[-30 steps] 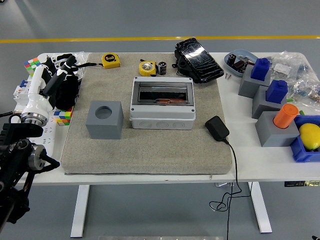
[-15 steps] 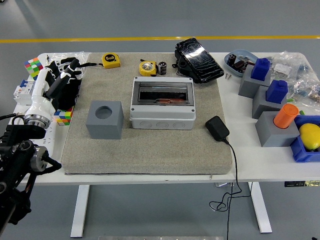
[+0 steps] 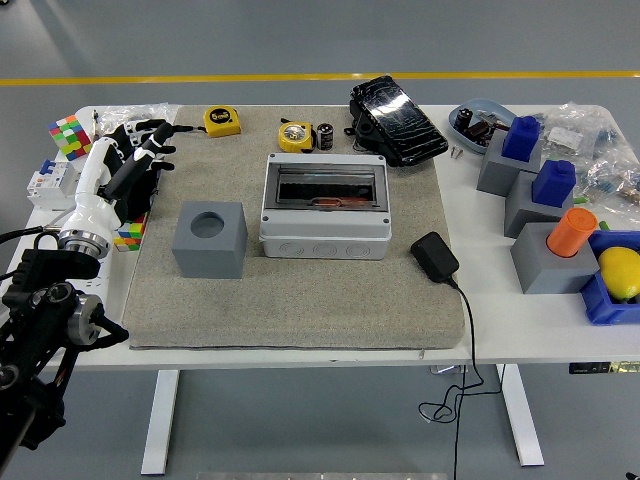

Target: Fetch the battery,place it into the box,close the lid of the box

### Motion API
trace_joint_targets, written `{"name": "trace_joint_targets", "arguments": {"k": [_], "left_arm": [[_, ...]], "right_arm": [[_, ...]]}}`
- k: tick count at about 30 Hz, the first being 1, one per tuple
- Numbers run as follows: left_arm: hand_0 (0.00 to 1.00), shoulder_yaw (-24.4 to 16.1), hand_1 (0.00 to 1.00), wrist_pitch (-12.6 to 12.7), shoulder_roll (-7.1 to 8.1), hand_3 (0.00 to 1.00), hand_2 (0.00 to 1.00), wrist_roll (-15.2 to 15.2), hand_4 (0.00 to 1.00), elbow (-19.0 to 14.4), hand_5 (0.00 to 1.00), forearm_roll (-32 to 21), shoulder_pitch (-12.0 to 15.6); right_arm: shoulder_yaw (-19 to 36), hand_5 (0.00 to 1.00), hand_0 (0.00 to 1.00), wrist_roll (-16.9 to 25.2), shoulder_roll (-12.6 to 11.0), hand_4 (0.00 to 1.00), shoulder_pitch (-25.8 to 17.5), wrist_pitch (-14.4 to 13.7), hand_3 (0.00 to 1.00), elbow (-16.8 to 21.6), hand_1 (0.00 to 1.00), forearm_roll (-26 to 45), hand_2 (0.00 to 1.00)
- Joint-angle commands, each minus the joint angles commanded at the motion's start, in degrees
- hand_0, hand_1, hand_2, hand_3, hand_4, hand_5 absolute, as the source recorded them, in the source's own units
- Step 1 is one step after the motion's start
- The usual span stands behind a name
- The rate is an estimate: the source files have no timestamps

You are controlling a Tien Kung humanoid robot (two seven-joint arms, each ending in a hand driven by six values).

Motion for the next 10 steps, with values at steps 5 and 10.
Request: {"name": "trace_joint_targets", "arguments": {"k": [5, 10], "left_arm": [[0.407, 0.2, 0.562, -0.1, -0.21, 0.61, 0.621, 0.1, 0.975, 0.0, 0.521, 0.1, 0.3], [0.407, -0.3, 0.562, -0.1, -0.1, 0.61, 0.621, 0.1, 0.975, 0.0, 0.521, 0.1, 0.4]], "right_arm": [[0.2, 0.486, 0.556, 0.0, 0.5, 0.92, -1.1, 0.2, 0.547, -0.2, 0.591, 0.4, 0.583], [0.9, 0.486, 0.556, 0.1, 0.6, 0.92, -0.9, 0.1, 0.547, -0.1, 0.591, -0.1, 0.583]]}}
